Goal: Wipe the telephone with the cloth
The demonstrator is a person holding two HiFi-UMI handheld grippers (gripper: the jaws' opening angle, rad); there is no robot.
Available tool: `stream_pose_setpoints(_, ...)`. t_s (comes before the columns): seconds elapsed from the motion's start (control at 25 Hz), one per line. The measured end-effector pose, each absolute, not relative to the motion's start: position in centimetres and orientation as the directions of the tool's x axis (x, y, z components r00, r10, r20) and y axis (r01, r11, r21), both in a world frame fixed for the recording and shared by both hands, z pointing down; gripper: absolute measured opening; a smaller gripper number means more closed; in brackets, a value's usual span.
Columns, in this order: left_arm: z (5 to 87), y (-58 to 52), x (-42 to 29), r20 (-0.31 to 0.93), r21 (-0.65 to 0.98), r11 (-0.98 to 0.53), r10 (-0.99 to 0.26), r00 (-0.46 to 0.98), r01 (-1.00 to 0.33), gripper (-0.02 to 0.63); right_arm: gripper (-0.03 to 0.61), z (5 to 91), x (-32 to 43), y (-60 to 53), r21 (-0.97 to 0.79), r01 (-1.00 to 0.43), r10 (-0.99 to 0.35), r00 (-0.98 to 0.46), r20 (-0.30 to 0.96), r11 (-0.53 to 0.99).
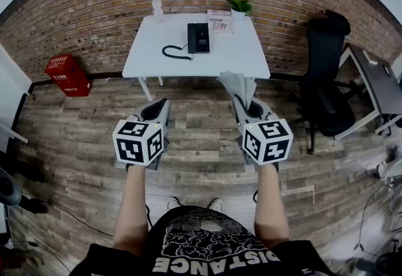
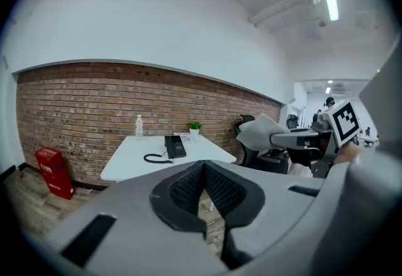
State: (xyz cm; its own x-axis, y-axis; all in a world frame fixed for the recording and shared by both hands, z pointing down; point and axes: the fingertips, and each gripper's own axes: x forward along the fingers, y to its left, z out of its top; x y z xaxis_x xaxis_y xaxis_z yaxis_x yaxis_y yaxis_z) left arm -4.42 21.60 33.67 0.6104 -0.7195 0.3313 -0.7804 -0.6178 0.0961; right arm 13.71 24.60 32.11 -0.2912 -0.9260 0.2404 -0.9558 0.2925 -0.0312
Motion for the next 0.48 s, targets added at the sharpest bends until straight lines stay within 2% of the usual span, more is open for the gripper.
stream_pose_setpoints(0.24,34.1,22.0,-2.1,0.358,0.070,-0.629,-0.709,0.608,-0.774,0.005,0.011,32.7,15.2,24.9,-0.033,-0.951,-0.920,-0.305,0.247,0.306)
stream_pose_setpoints(0.48,34.5,22.0,-0.7,0.355,0.101,-0.559,-0.752,0.555,-0.823,0.005,0.011,33.4,17.7,25.1,-0.049,-0.942,-0.912,-0.334,0.237,0.333)
